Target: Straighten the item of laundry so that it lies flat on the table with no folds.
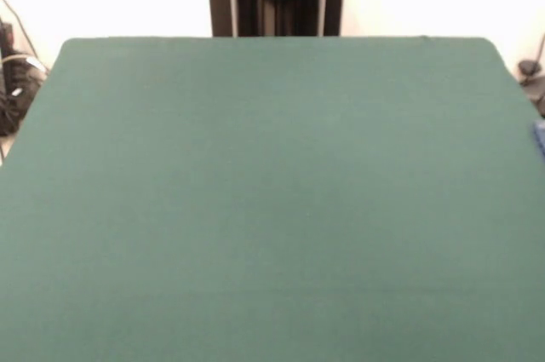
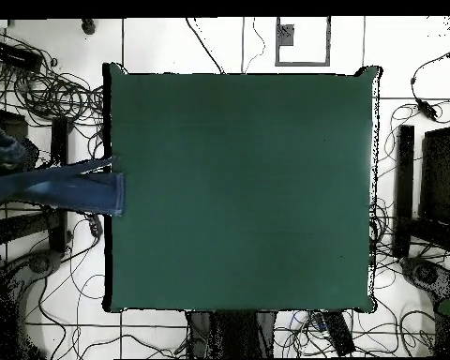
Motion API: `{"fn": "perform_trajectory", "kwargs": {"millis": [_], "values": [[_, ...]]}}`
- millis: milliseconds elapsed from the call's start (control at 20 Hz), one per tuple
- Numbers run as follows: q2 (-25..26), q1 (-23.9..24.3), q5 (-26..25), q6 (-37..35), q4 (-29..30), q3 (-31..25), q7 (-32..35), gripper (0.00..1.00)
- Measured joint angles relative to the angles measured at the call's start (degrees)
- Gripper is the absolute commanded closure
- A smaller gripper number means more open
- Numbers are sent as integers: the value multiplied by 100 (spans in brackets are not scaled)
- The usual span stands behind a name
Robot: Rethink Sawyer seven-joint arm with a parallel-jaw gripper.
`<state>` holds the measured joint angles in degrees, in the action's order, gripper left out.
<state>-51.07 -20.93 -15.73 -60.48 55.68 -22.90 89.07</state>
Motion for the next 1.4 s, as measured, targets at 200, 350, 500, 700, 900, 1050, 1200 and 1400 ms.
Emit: {"fn": "perform_trajectory", "kwargs": {"millis": [200,350,500,700,900,1050,1200,1400], "values": [[654,-440,-311,-836,-1363,-12,227,100],[900,-572,-502,-1137,-1868,-41,329,100],[1279,-708,-907,-1584,-2644,-219,492,100],[1613,-732,-1202,-1794,-3213,-345,646,100],[1551,-585,-961,-1547,-2884,-244,658,100],[1258,-340,-714,-891,-2076,-47,658,100],[954,-131,-647,-157,-1290,195,659,100],[582,124,-645,1005,-245,632,682,100]]}}
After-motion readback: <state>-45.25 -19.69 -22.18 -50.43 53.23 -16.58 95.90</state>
